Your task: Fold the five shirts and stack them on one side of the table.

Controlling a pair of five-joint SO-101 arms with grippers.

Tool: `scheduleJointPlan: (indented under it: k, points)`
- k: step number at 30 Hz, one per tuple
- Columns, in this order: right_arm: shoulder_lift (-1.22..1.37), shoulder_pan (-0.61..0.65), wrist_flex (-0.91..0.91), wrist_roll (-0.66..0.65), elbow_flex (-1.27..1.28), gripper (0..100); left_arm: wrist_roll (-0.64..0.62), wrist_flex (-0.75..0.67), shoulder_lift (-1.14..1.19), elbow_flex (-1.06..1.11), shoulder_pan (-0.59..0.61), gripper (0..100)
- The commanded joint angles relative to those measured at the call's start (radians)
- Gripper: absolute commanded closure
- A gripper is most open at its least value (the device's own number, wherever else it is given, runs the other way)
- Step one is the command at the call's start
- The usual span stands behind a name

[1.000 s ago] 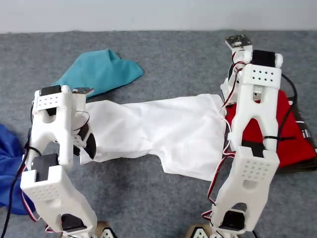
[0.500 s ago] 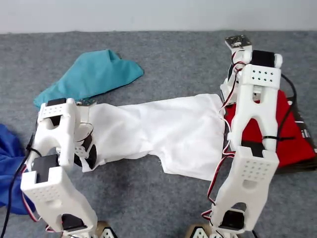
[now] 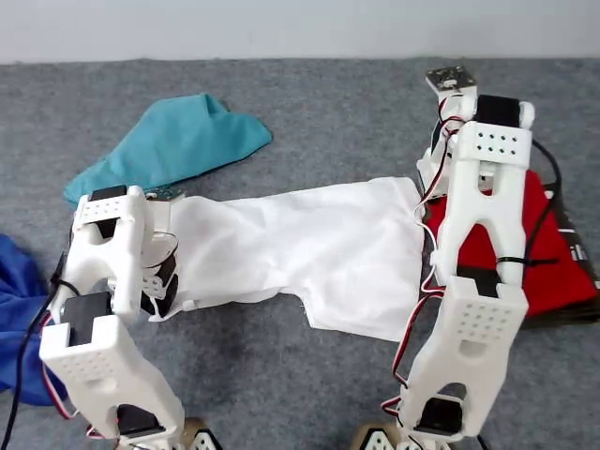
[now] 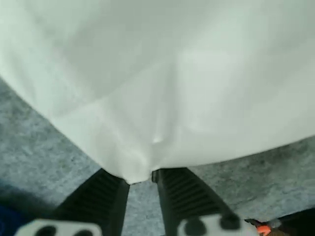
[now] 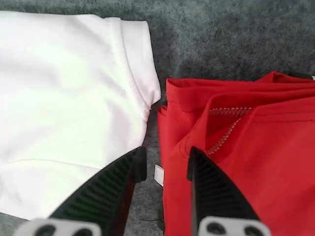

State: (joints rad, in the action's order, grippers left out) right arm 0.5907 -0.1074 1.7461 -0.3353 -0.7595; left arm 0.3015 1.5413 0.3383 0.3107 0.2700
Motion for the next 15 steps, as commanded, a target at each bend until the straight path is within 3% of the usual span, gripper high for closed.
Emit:
scheduleJointPlan:
  k: [1,7,10,15]
  points:
    - [-0.079,-0.005,0.022,-0.006,-0.038,84.7,-0.003,-0.009,-0.044,-0.002,0.011,99]
    - [-0.081,-0.007,0.024,-0.011,-0.040,84.7,0.000,-0.009,-0.051,-0.019,0.041,99]
    - [-0.081,-0.007,0.024,-0.011,-0.040,84.7,0.003,-0.009,-0.046,-0.065,0.124,99]
    - [-0.081,-0.007,0.024,-0.011,-0.040,84.7,0.120,-0.002,-0.046,-0.102,0.262,99]
